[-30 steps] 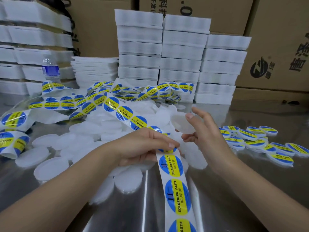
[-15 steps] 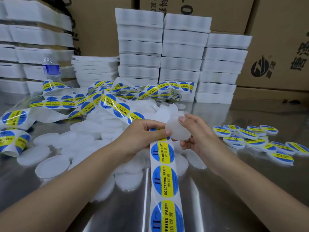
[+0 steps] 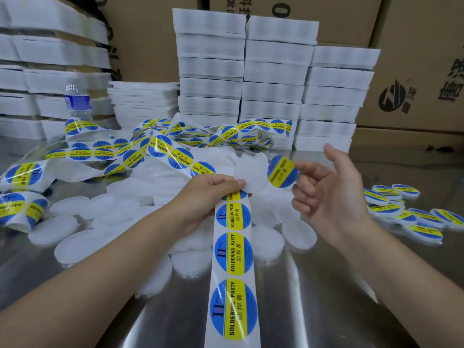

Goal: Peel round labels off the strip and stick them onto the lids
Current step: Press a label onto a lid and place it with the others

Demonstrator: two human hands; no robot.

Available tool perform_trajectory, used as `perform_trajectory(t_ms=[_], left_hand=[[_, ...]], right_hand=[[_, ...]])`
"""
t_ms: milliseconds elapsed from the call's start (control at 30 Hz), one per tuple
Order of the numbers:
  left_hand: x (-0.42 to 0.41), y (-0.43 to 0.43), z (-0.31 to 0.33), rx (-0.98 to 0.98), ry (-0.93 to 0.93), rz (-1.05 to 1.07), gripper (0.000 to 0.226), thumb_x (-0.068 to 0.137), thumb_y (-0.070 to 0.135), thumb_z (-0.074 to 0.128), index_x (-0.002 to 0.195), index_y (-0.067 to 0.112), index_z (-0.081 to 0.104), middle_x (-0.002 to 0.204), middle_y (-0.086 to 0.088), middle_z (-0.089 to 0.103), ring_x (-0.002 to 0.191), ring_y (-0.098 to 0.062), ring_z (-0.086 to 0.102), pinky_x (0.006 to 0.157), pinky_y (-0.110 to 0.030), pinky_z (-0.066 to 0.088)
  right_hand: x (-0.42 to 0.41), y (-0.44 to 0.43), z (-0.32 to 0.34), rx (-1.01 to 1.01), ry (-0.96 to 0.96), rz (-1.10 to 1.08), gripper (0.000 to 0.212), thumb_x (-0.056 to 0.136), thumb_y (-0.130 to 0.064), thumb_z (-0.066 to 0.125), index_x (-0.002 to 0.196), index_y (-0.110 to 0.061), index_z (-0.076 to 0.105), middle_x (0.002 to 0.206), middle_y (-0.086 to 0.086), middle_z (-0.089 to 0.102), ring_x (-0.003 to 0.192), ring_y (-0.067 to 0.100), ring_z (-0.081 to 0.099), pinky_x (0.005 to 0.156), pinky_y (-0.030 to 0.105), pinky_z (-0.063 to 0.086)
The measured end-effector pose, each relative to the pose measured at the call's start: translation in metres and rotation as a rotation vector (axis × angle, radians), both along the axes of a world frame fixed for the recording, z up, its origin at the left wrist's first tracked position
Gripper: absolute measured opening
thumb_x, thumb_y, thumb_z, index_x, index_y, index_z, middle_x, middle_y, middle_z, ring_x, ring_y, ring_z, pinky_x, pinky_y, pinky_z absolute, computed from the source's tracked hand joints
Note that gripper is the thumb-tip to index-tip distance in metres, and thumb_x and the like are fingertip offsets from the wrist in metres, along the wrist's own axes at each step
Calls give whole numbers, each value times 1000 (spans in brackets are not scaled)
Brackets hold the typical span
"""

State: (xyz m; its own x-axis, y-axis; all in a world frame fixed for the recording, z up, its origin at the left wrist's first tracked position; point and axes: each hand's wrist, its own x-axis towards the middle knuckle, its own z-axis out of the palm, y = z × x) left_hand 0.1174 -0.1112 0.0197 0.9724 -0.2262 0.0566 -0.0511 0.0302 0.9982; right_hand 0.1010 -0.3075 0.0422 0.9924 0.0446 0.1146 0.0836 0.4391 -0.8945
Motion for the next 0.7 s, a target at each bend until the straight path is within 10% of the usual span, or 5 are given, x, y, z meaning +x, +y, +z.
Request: perform_trajectory(t_ms=[700], left_hand=[[1, 0, -1, 67, -31, -110, 28, 56, 40, 73, 75, 21, 79, 77, -2, 75, 61, -8, 68, 57, -19, 54]], right_hand=[[0, 7, -7, -91, 84, 126, 49, 89, -50, 40, 83, -14, 73, 42, -1, 27, 37, 12, 18, 41, 20, 17]])
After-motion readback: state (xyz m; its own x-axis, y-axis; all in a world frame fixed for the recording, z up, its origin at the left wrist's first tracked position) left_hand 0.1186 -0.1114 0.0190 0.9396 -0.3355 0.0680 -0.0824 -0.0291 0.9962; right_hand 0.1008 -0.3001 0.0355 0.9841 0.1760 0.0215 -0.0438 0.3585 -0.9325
